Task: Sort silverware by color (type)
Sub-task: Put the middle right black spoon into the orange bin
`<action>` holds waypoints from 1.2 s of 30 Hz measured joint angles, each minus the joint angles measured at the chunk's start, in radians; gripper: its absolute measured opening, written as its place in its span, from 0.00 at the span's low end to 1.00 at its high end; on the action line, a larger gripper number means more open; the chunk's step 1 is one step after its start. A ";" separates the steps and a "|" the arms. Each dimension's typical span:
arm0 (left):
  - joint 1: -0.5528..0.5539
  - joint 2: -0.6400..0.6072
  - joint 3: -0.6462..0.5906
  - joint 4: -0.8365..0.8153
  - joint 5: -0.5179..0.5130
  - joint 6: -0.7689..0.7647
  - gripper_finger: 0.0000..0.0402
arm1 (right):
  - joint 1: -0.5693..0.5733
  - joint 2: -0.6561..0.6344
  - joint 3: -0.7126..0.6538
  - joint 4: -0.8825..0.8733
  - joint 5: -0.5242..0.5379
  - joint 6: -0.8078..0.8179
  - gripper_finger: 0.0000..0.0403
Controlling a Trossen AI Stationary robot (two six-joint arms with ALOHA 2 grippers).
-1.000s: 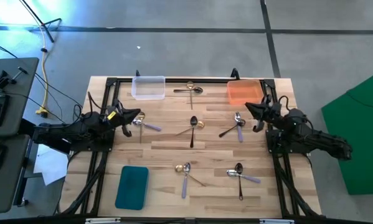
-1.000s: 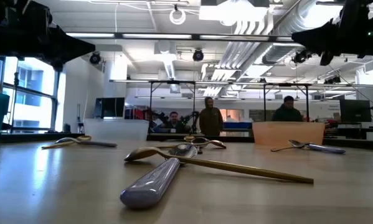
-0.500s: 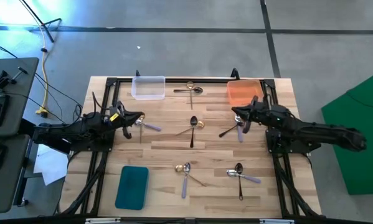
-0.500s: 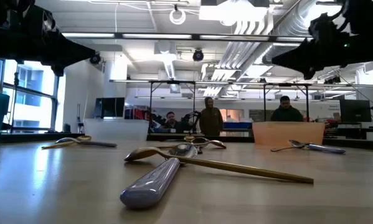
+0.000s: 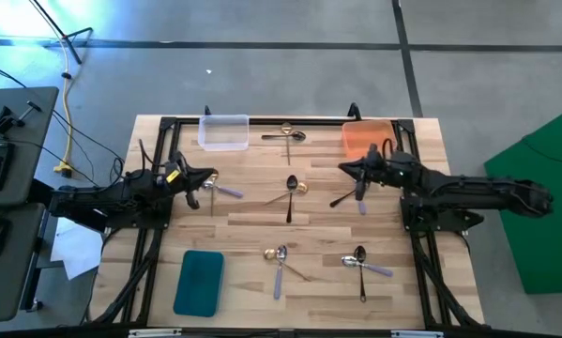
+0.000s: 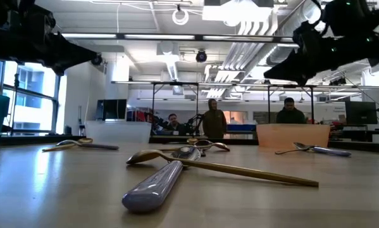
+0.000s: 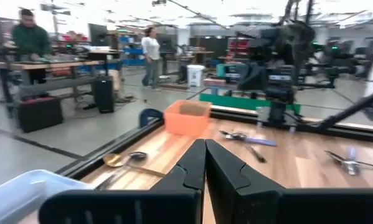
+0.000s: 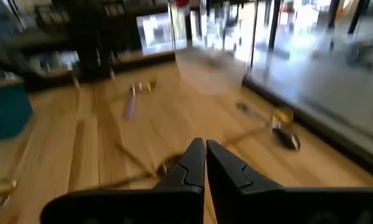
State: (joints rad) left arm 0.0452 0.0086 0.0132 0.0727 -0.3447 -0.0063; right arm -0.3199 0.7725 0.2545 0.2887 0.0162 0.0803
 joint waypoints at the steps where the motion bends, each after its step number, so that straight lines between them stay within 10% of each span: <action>1: 0.000 0.000 0.000 0.000 0.004 -0.001 0.01 | 0.000 0.009 0.037 -0.071 -0.001 0.004 0.02; 15: 0.000 0.016 0.000 -0.026 0.077 -0.019 0.01 | 0.000 0.351 0.507 -0.864 -0.059 -0.119 0.44; 36: 0.000 0.107 0.000 -0.020 0.060 0.087 0.01 | 0.000 0.863 0.610 -1.111 0.007 -0.408 0.38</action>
State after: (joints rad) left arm 0.0452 0.1154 0.0128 0.0524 -0.2847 0.0807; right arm -0.3199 1.6353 0.8646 -0.8219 0.0231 -0.3276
